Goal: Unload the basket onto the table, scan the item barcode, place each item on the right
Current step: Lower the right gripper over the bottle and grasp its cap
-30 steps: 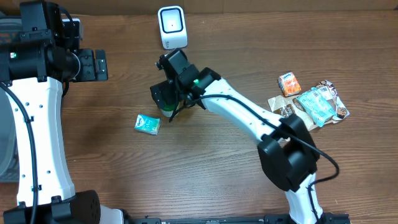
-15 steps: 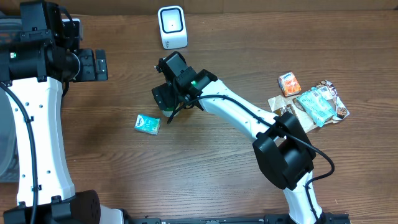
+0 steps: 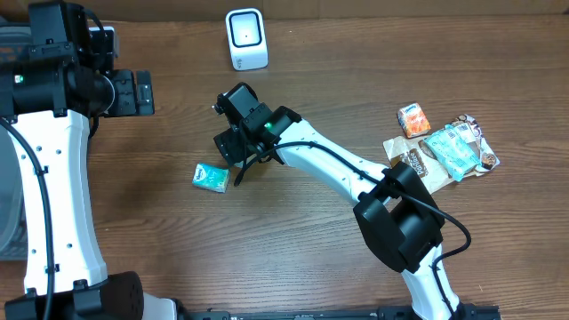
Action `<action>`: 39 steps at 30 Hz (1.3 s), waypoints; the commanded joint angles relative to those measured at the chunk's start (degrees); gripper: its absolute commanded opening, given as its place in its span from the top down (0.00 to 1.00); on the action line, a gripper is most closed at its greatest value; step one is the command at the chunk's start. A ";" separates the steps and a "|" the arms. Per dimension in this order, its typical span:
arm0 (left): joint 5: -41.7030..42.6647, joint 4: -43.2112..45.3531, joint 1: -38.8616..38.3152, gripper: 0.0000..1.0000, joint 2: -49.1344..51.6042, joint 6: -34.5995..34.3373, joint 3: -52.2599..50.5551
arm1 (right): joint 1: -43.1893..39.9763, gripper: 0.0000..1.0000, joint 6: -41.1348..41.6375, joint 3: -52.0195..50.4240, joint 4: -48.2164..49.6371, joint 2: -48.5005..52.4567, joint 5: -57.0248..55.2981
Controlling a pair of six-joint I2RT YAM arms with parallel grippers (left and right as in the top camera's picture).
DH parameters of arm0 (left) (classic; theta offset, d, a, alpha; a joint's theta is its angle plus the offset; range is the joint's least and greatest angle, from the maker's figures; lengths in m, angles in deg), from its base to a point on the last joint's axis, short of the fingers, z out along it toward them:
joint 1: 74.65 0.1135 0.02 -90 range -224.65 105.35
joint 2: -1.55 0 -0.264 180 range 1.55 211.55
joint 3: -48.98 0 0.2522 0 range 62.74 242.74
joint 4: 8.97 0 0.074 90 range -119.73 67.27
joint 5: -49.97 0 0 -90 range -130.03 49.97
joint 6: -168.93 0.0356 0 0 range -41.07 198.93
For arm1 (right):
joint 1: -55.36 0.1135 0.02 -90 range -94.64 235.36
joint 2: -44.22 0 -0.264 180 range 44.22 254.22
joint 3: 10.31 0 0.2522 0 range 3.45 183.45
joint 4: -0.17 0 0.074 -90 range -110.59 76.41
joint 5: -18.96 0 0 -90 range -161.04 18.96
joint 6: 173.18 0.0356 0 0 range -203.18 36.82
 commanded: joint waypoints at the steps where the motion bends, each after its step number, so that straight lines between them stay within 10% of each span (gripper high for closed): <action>1: -0.48 -0.09 -0.39 0.00 0.28 0.87 0.07 | 0.00 0.24 -1.90 0.52 -0.39 1.07 -2.86; 12: -0.48 -0.09 -0.39 0.00 0.28 0.90 0.07 | 0.00 0.35 -4.13 0.59 -1.20 0.04 -2.84; 32: -0.48 -0.09 -0.39 0.01 0.28 0.87 0.07 | -0.11 0.26 -66.79 0.59 -20.83 -4.11 -2.89; 39: -0.48 -0.09 -0.39 0.00 0.28 0.90 0.07 | -0.11 0.21 -72.74 0.59 -21.86 -4.15 -3.76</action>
